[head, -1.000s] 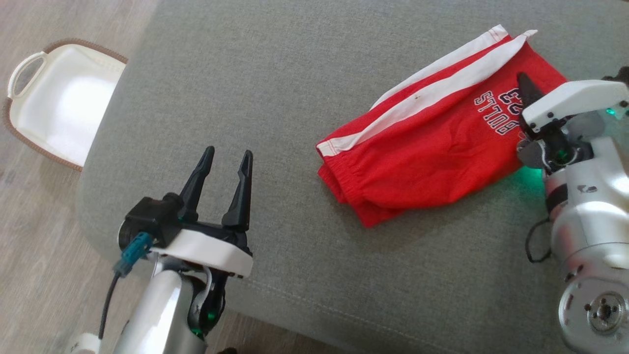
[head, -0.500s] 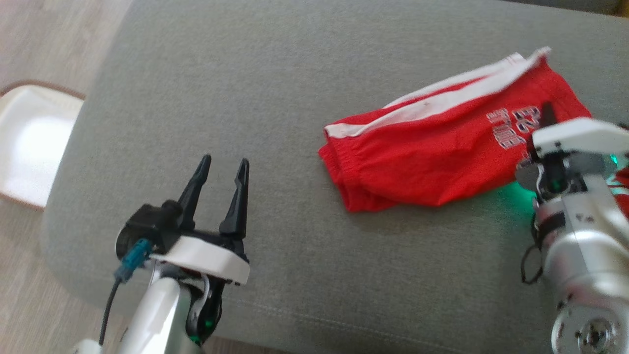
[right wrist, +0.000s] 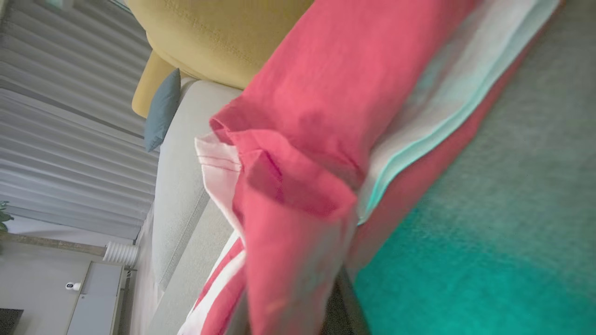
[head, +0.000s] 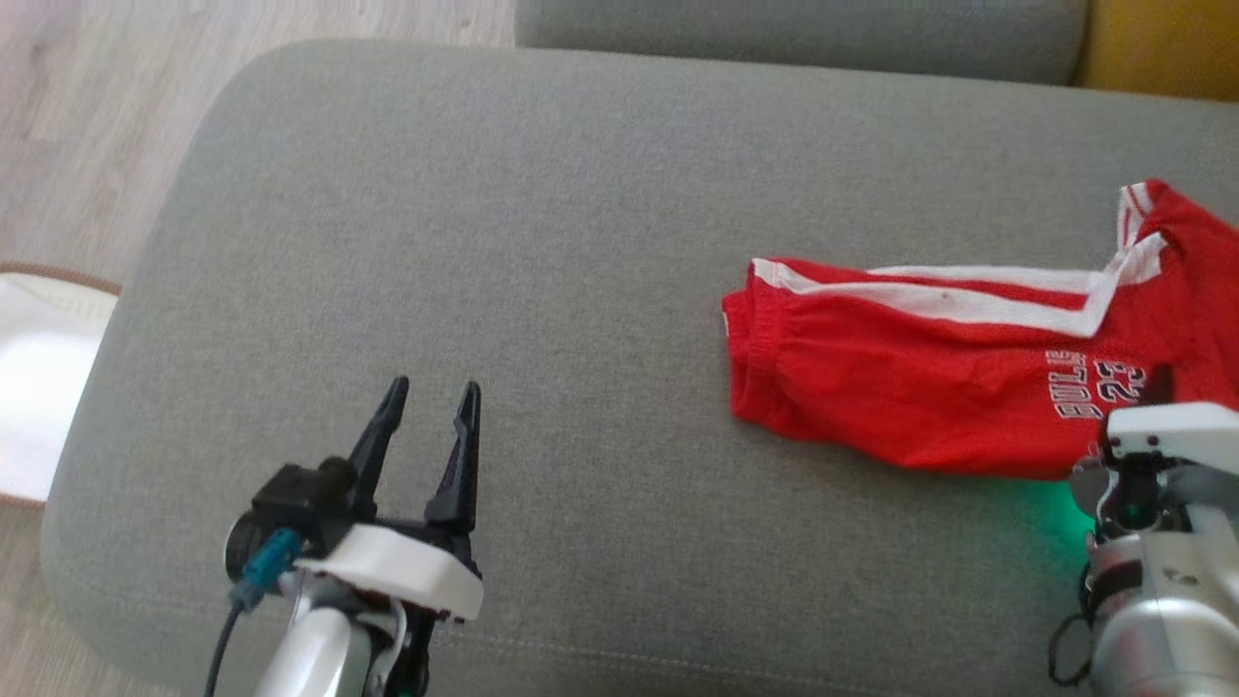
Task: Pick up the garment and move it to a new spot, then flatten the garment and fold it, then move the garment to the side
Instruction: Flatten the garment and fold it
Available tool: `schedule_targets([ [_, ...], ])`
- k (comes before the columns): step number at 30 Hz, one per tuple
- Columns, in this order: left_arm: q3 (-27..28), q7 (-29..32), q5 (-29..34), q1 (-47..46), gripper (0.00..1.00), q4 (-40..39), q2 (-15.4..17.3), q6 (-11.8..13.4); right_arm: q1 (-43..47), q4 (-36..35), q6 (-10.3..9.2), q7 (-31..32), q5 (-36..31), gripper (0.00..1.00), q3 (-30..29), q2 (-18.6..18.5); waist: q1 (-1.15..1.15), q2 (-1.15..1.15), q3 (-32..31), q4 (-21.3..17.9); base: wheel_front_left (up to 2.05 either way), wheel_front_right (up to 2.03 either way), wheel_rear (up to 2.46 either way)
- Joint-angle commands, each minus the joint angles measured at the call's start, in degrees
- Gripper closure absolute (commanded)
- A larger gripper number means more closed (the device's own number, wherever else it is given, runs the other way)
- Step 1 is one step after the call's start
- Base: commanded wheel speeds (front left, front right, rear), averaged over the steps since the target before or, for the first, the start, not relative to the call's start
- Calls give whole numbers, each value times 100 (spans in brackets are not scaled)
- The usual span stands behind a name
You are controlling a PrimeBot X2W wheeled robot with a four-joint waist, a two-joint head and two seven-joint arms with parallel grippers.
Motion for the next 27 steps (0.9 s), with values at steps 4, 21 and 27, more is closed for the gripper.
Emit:
schedule_targets([
  [4,127,-52,18,-43,0,-201,42,2,-22,-427,19,10,-91,100,74,68,0,0,-76,-40,0,0,0],
  [21,73,-52,69,51,0,-118,42,-11,242,-1311,19,211,935,100,1818,88,0,0,-244,100,0,0,0],
  [27,54,-52,69,63,0,-96,42,9,564,-1903,19,178,1694,100,3080,88,0,0,-317,49,0,0,0],
])
